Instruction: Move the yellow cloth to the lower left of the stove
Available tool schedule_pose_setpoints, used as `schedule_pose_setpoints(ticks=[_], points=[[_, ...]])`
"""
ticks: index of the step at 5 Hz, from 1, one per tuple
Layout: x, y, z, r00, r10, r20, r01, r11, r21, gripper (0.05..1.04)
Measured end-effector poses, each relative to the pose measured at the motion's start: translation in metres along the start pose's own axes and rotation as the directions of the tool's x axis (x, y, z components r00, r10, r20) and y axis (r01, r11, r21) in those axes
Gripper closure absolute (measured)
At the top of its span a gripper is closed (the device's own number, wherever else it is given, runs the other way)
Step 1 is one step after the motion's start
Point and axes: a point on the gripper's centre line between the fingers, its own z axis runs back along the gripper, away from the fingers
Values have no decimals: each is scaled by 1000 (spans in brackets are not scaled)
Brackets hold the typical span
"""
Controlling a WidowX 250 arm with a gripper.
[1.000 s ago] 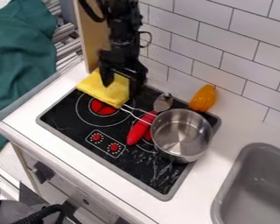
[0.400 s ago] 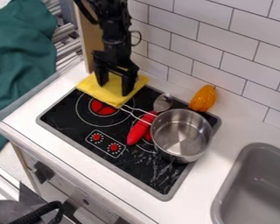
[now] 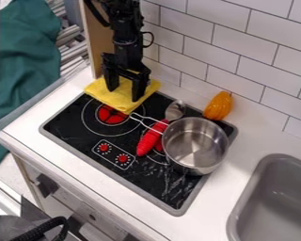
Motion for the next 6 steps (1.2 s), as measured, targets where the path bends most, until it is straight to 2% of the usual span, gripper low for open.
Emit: schedule_pose_setpoints(ticks=[1, 4, 6], points=[[-6, -3, -4, 1000, -1, -10, 0, 1000, -18, 80], [-27, -1, -4, 998, 19, 53, -18, 1000, -7, 83], [-77, 8, -4, 998, 59, 39, -59, 998, 17, 83]])
